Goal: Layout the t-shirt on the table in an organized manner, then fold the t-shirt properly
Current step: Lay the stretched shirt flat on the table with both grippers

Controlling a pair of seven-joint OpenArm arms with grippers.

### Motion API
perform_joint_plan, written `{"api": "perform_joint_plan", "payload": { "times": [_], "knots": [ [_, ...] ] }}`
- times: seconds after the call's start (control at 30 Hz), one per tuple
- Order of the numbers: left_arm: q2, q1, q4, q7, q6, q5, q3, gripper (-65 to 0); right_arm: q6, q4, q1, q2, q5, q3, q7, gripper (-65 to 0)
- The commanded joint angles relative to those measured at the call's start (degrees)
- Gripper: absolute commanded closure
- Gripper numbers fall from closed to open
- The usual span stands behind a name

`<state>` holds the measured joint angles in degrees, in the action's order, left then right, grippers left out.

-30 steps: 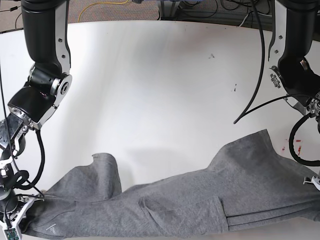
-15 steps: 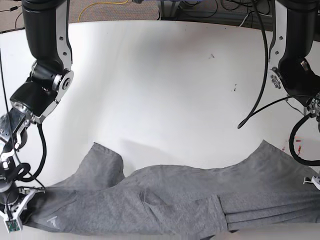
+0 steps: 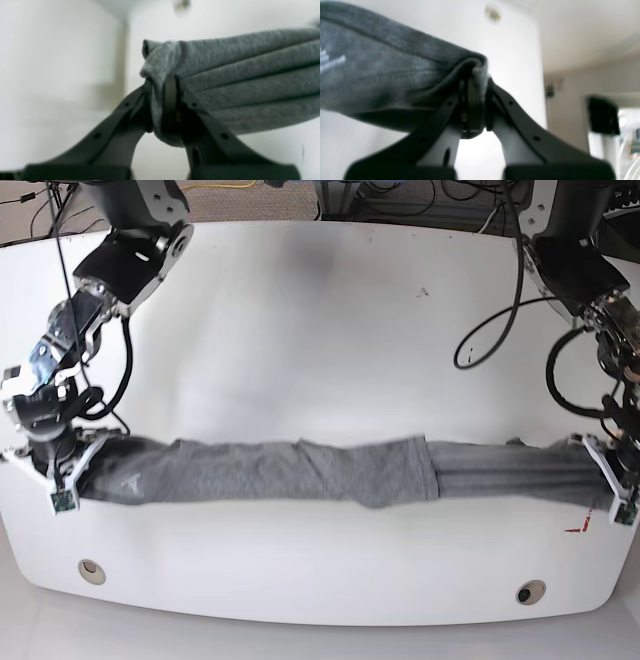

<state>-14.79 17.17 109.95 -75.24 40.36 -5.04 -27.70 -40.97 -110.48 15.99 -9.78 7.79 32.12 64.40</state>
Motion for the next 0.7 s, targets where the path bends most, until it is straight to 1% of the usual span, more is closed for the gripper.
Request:
{"api": "perform_joint_plan", "payload": {
  "times": [0.0,0.13,0.2,0.27,0.37,0.43,0.5,0.67],
  "knots": [
    [-1.1,-3.1,1.1,0.0,-0.4,2.4,-2.3,0.0,1.0,-1.7,-3.3,0.7,2.6,1.9,-0.2,-0.3],
    [0.5,-8.2,1.1,0.0,-0.4,2.4,-3.4,0.0,1.0,-1.7,-8.8,3.5,2.6,4.1,-0.7,-0.2],
    [1.0,-11.6,1.1,0.7,-0.4,2.4,-3.9,0.0,1.0,-1.7,-12.1,6.0,2.6,5.7,-2.1,-0.2],
    [1.5,-14.1,1.1,1.8,-0.4,2.4,-4.2,0.0,1.0,-1.7,-14.4,7.5,2.6,6.4,-3.5,-0.2],
    [2.3,-18.1,1.1,4.2,-0.4,2.4,-4.2,0.0,1.0,-1.7,-17.1,8.4,2.6,6.6,-4.6,-0.2],
    [2.7,-20.3,1.1,4.7,-0.4,2.4,-4.2,0.0,1.0,-1.7,-18.1,9.0,2.6,6.6,-4.6,-0.2],
    [2.8,-22.2,1.1,4.8,-0.4,2.4,-4.1,0.0,1.0,-1.7,-19.1,9.6,2.6,6.9,-4.6,-0.2],
    [2.8,-25.7,1.1,4.8,-0.4,2.4,-4.1,0.0,1.0,-1.7,-20.0,9.7,2.6,6.7,-4.7,-0.2]
  ]
}}
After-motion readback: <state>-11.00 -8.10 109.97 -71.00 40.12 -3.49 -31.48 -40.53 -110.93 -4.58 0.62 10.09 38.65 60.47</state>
